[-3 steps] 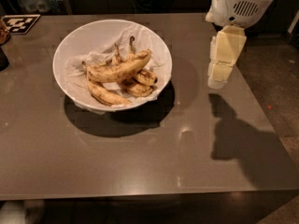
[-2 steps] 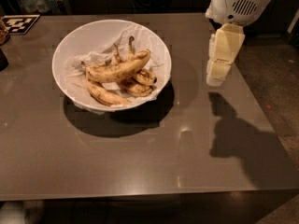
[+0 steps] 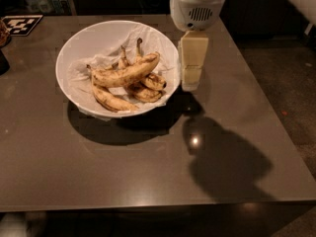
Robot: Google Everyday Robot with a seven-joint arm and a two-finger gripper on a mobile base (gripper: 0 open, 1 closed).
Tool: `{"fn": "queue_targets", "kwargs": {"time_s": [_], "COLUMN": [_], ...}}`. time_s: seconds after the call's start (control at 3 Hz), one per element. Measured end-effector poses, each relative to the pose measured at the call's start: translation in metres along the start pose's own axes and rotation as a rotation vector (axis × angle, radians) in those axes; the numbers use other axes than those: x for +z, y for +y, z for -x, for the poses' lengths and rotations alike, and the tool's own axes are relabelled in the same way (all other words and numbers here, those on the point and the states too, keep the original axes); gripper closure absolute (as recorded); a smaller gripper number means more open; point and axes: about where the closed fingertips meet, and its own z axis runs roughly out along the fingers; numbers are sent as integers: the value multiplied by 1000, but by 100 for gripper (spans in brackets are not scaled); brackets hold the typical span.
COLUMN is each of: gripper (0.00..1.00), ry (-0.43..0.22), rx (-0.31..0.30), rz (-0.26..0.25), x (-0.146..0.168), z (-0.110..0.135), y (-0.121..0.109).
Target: Pick banana from white bowl
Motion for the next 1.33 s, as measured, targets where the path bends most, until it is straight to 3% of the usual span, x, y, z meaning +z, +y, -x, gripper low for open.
{"fn": "queue_targets", "kwargs": {"time_s": [0.33,0.67,1.0,1.33], "gripper": [0,0,0,1], "ry": [72,119,130,90], "rx": [-90,-142,-175,-206], "rz": [3,-5,-2,28], "x": [23,36,42,48], "z": [30,47,58,73], "y": [-8,-19,-30,-37]}}
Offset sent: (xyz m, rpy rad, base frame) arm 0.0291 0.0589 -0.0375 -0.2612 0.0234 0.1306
